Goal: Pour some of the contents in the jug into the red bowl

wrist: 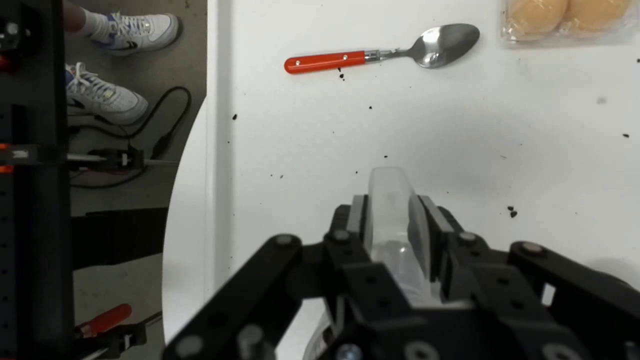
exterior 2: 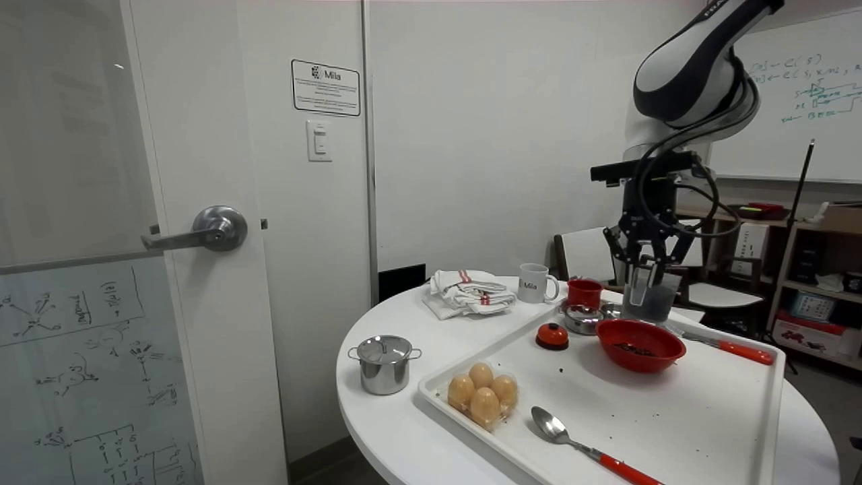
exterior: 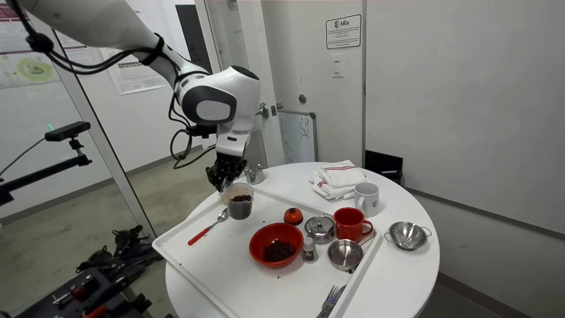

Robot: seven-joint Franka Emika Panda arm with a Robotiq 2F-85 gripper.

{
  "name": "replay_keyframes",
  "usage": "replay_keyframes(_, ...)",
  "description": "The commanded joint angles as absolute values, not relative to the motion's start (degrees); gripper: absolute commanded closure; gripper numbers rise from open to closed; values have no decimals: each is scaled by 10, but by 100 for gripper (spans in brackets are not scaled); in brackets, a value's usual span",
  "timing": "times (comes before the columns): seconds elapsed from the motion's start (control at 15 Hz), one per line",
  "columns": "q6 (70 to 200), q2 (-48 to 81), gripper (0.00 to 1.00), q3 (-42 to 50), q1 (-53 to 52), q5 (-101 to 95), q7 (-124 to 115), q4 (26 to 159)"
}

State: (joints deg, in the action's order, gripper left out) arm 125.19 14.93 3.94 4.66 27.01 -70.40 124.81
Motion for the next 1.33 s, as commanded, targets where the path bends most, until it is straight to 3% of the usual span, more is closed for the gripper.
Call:
replay_keyframes(0.0, 1249, 143, 73, 48, 46, 270, -703, 1252)
replay_keyframes(0.07, 1248, 143, 73, 48, 46, 270, -703, 1252)
replay_keyframes(0.13, 1249, 145, 90, 48, 45, 270, -703, 1251)
replay_keyframes(0.67, 1042, 254, 90, 41, 76, 316, -613, 1125)
replay_keyframes(1.27, 996, 237, 90, 68, 139, 451, -437, 1135)
